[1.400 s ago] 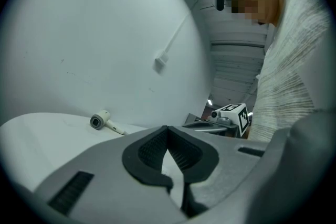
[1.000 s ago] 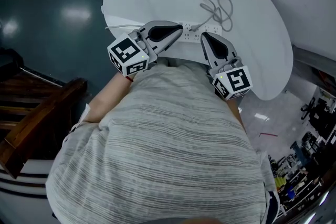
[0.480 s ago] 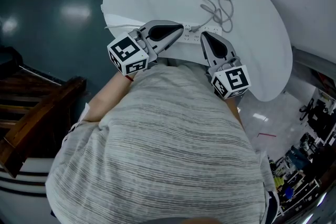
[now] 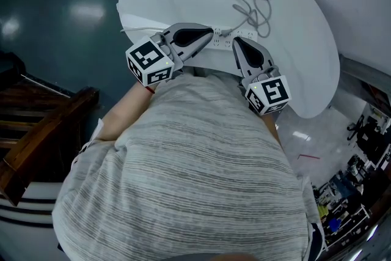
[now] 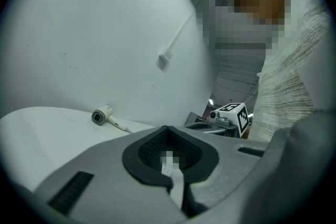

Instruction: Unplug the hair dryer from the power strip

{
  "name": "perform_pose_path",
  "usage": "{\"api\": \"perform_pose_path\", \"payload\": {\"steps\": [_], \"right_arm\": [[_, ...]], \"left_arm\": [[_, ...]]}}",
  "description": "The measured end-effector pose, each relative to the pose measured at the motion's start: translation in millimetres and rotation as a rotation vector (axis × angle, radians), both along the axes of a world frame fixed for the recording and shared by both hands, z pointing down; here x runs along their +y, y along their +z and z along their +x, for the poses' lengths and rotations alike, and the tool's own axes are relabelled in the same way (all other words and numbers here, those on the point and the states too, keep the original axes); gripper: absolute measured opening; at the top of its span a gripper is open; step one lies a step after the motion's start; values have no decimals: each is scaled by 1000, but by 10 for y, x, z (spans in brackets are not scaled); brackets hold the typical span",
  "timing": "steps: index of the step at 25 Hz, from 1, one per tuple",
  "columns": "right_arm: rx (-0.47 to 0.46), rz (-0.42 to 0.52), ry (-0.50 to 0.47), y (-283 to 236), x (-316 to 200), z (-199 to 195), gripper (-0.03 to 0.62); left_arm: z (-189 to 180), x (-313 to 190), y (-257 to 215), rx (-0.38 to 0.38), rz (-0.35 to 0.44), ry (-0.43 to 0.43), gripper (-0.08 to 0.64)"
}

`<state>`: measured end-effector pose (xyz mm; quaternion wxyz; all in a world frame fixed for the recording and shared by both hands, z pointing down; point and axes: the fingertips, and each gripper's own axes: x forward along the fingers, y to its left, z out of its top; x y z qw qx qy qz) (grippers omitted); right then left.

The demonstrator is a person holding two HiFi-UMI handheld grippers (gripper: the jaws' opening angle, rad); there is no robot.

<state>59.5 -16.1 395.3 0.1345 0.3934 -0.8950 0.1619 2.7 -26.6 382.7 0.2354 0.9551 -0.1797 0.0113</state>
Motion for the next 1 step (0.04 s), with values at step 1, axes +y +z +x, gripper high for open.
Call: {"api": "perform_pose_path", "payload": {"steps": [1], "right_arm": [[1, -1, 0, 6, -1, 2, 25]], "left_arm": [[1, -1, 7, -1, -1, 0, 6]]}}
